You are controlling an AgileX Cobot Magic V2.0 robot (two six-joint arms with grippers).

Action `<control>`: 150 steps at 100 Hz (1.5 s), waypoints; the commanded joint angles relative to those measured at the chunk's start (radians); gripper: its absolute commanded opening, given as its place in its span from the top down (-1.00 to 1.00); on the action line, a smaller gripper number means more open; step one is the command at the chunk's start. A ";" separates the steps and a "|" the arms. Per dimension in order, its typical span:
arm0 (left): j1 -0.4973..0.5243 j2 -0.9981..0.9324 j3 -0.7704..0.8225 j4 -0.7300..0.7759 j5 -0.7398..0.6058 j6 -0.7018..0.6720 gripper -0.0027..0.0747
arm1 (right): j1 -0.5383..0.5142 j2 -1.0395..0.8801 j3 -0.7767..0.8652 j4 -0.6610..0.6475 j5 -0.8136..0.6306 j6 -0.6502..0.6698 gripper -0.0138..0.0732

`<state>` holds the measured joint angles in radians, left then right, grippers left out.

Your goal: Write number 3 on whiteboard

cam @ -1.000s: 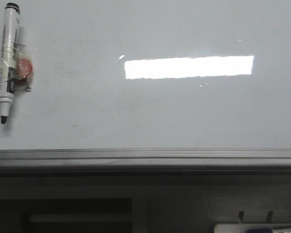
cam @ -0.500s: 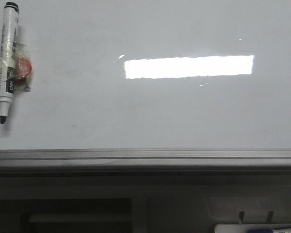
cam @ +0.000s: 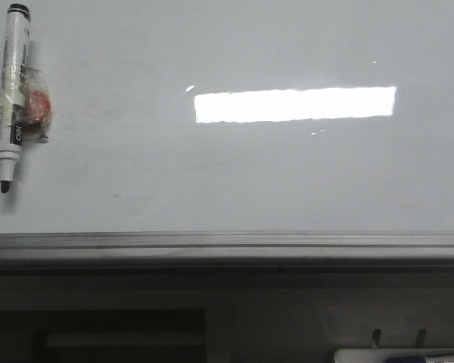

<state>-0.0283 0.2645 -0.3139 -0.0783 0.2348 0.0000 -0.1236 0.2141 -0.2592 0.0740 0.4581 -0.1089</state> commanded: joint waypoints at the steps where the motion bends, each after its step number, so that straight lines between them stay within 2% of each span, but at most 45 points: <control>1: -0.007 0.047 -0.040 -0.009 -0.092 0.000 0.75 | -0.003 0.019 -0.037 0.007 -0.064 -0.003 0.82; 6: -0.007 0.067 -0.040 -0.009 -0.120 0.000 0.47 | 0.002 0.019 -0.037 0.007 -0.066 -0.003 0.82; 9: -0.007 0.078 -0.040 -0.009 -0.143 0.000 0.22 | 0.007 0.019 -0.037 0.007 -0.071 -0.003 0.82; 16: -0.007 0.105 -0.040 -0.009 -0.219 0.000 -0.23 | 0.016 0.019 -0.037 0.007 -0.083 -0.003 0.82; 24: -0.007 0.146 -0.033 -0.016 -0.339 0.000 -0.43 | 0.017 0.019 -0.037 0.007 -0.094 -0.003 0.82; 43: -0.057 0.295 -0.033 0.049 -0.545 0.000 -0.30 | 0.017 0.019 -0.037 0.031 -0.106 -0.003 0.82; 54: -0.186 0.381 -0.033 0.214 -0.644 -0.011 -0.30 | 0.017 0.019 -0.037 0.033 -0.111 -0.003 0.82; 60: -0.278 0.419 -0.033 0.210 -0.665 -0.012 -0.29 | 0.017 0.019 -0.037 0.033 -0.111 -0.003 0.82; 76: -0.460 0.470 -0.033 0.130 -0.618 -0.012 -0.29 | 0.017 0.019 -0.037 0.033 -0.111 -0.003 0.82; 89: -0.544 0.472 -0.033 0.100 -0.577 -0.012 -0.29 | 0.017 0.019 -0.037 0.033 -0.113 -0.003 0.82; 102: -0.607 0.478 -0.028 0.051 -0.457 -0.012 -0.29 | 0.017 0.019 -0.037 0.033 -0.118 -0.003 0.82; 126: -0.627 0.478 0.043 -0.127 -0.438 -0.012 -0.24 | 0.017 0.019 -0.037 0.033 -0.120 -0.003 0.82; 150: -0.636 0.531 0.059 -0.150 -0.461 -0.012 -0.21 | 0.017 0.019 -0.037 0.033 -0.133 -0.003 0.82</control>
<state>-0.6505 0.7625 -0.2291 -0.2130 -0.1351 0.0000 -0.1076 0.2145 -0.2607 0.1025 0.4124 -0.1069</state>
